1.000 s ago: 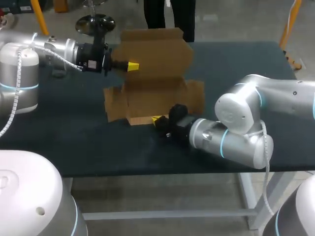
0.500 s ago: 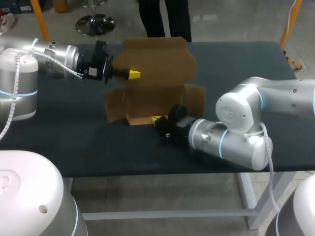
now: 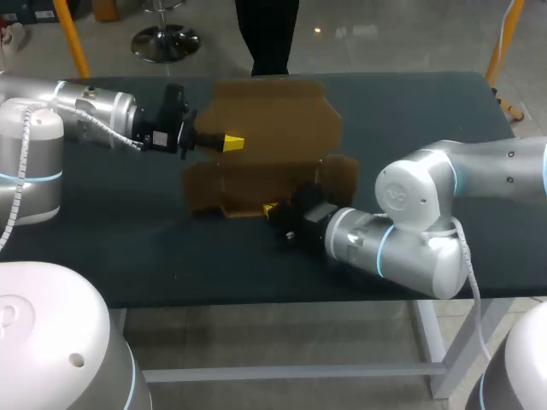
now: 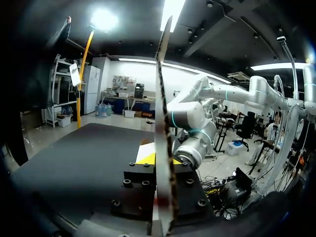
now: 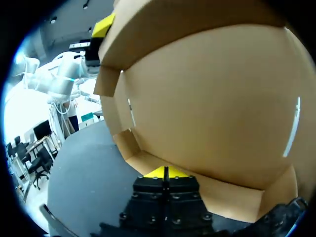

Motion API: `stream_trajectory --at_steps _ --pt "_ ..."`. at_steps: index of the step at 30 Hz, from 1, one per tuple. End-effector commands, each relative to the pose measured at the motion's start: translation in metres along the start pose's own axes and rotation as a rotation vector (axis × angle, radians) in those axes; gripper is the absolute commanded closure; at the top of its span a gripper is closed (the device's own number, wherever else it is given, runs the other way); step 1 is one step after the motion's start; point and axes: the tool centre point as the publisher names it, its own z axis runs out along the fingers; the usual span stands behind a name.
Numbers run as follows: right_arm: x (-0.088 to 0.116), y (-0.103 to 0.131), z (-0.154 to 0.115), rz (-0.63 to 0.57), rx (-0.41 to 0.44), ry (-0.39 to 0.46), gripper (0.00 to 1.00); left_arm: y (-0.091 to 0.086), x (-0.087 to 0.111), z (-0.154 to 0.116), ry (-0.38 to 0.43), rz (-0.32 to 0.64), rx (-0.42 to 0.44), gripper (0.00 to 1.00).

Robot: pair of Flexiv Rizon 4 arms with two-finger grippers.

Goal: Assemble the packaging by folding the flat box into shape, placing the metal phone stand inside, and closing the box properly

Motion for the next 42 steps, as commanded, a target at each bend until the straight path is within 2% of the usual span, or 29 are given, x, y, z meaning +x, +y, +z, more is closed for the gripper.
stream_trajectory --at_steps 1,22,42 --pt "0.003 -0.003 0.003 -0.003 -0.003 -0.067 1.00 0.005 0.002 0.001 0.000 -0.005 0.005 1.00" --pt "0.003 -0.003 0.003 -0.003 -0.003 -0.067 1.00 0.021 -0.001 0.003 0.000 -0.067 0.015 1.00" --pt "0.003 -0.003 0.003 -0.003 -0.003 -0.067 1.00 0.017 -0.004 0.003 -0.020 -0.063 -0.020 1.00"
